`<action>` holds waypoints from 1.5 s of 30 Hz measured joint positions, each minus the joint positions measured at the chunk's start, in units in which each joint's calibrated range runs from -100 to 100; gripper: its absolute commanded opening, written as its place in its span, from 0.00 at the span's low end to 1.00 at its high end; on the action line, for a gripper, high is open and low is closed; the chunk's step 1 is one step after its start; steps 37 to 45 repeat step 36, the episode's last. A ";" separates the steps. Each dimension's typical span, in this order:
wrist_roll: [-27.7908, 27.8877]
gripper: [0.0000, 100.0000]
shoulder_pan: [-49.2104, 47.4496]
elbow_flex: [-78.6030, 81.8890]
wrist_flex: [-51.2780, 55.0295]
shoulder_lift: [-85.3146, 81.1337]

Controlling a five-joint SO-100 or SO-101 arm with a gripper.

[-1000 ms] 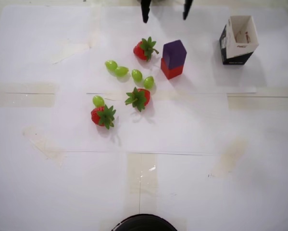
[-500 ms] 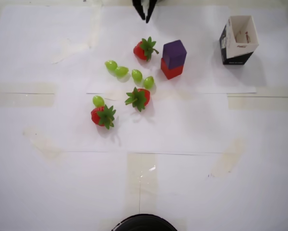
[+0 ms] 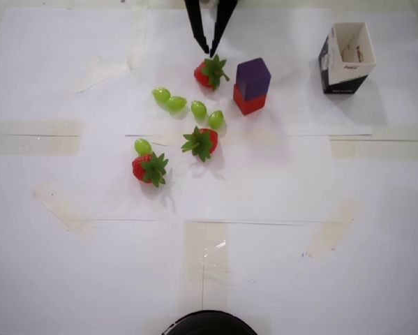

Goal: Put the purple cube on top of the red cube

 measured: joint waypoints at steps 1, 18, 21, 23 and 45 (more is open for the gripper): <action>0.34 0.00 0.00 0.00 1.11 0.00; -0.24 0.00 -3.00 0.00 10.12 -0.82; -0.39 0.00 -3.37 0.00 9.01 -0.55; -0.44 0.00 -3.37 0.00 8.30 -0.45; -1.03 0.00 -5.32 0.00 5.38 -0.18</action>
